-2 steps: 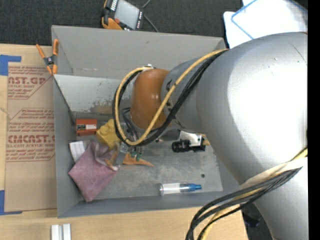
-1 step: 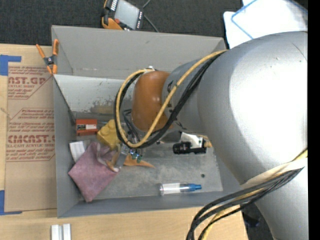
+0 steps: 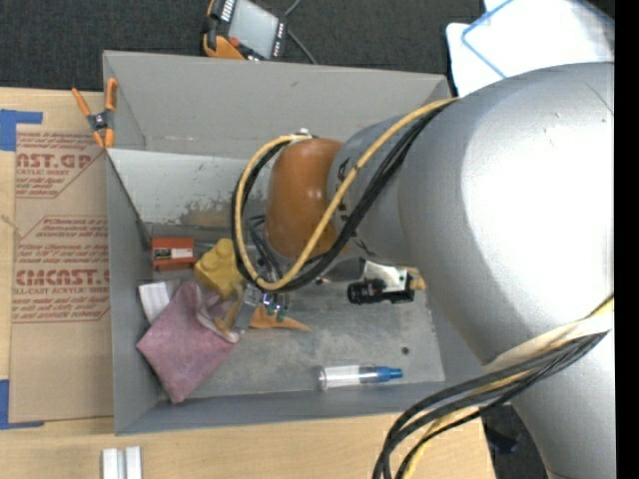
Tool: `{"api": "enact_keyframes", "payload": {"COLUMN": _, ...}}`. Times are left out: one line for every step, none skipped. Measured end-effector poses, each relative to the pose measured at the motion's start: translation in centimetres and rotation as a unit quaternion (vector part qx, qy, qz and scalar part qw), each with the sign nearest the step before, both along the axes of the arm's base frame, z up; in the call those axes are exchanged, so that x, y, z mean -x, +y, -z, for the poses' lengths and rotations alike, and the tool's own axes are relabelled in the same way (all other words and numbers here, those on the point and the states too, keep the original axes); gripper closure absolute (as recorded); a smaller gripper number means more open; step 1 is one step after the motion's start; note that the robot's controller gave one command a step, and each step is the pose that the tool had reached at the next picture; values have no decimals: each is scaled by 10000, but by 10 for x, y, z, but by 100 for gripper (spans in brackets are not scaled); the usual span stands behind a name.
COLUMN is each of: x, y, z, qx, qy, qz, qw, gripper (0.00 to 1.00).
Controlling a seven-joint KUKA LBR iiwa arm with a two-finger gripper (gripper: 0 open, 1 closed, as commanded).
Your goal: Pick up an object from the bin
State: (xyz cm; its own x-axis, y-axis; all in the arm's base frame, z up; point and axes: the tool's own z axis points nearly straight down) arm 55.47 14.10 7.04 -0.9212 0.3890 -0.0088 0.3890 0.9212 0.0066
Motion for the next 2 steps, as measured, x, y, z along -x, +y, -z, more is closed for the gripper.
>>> {"api": "enact_keyframes", "payload": {"x": 3, "y": -4, "z": 0, "qx": -4, "qy": -10, "qz": 73, "qw": 10000, "gripper": 100}}
{"api": "enact_keyframes", "payload": {"x": -2, "y": -5, "z": -11, "qx": 0, "qy": -5, "qz": 63, "qw": 10000, "gripper": 100}}
